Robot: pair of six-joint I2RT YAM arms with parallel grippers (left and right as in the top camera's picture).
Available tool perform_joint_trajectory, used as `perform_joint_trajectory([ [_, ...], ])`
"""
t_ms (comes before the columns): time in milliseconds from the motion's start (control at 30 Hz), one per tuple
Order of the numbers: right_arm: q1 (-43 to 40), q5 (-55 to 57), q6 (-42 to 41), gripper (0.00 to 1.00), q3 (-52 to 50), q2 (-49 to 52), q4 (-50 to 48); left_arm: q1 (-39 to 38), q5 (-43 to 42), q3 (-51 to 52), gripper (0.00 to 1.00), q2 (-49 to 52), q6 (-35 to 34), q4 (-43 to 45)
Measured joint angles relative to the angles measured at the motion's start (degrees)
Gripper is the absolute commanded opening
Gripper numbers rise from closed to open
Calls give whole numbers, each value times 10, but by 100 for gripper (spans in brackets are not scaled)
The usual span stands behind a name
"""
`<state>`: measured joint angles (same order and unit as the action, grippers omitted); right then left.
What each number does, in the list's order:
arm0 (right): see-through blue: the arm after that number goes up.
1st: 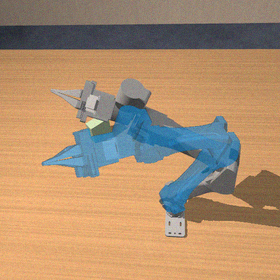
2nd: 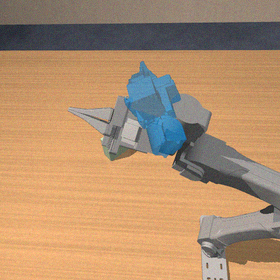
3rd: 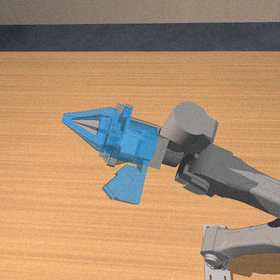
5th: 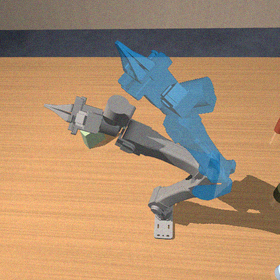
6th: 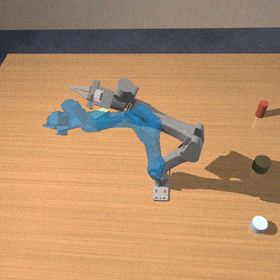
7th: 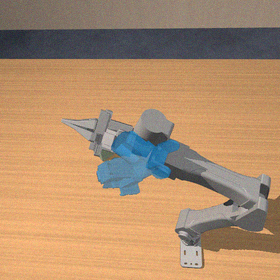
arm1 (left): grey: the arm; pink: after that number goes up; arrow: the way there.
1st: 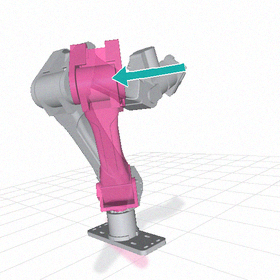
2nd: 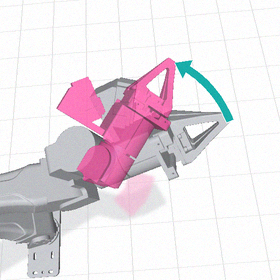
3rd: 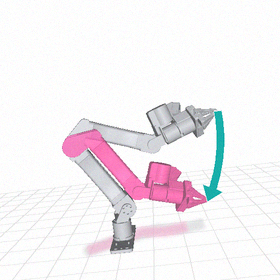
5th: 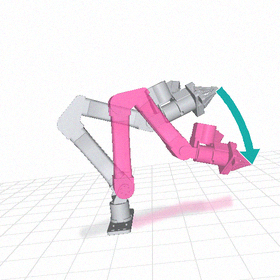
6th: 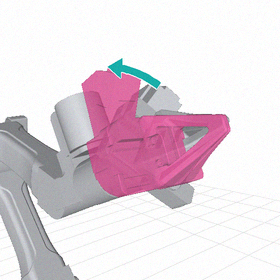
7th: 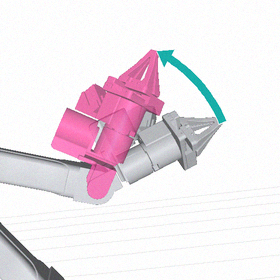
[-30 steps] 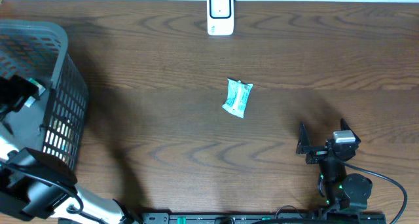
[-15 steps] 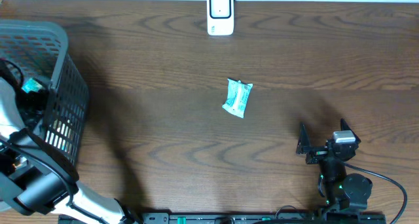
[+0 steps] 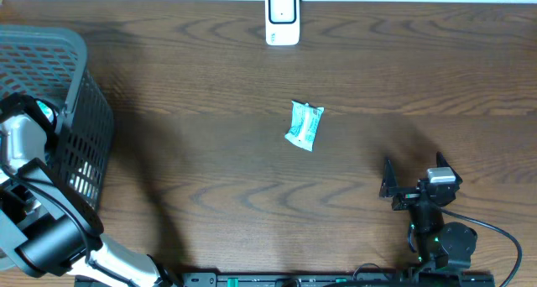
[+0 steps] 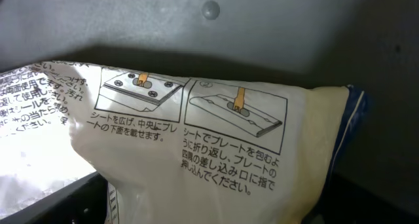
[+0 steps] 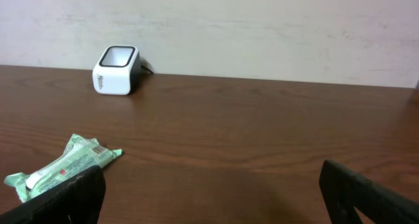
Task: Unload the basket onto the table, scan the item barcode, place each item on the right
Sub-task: 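Grasp the white snack bag in the basket with the left gripper, then lift the white bag out and drop it beside the green pack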
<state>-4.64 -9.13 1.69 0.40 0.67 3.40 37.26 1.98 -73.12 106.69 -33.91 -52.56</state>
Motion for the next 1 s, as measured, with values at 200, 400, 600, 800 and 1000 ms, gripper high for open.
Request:
perform_joint_trajectory([
  [200,0,0,0,99,0,0,0,2,16,5,7,-7,4,-1],
  [400,0,0,0,99,0,0,0,3,16,-14,7,-12,20,-34],
  [600,0,0,0,99,0,0,0,1,-11,-61,7,-78,26,-44],
  [800,0,0,0,99,0,0,0,1,-21,-100,7,-275,27,22],
  [1000,0,0,0,99,0,0,0,1,-34,-105,7,-449,22,100],
])
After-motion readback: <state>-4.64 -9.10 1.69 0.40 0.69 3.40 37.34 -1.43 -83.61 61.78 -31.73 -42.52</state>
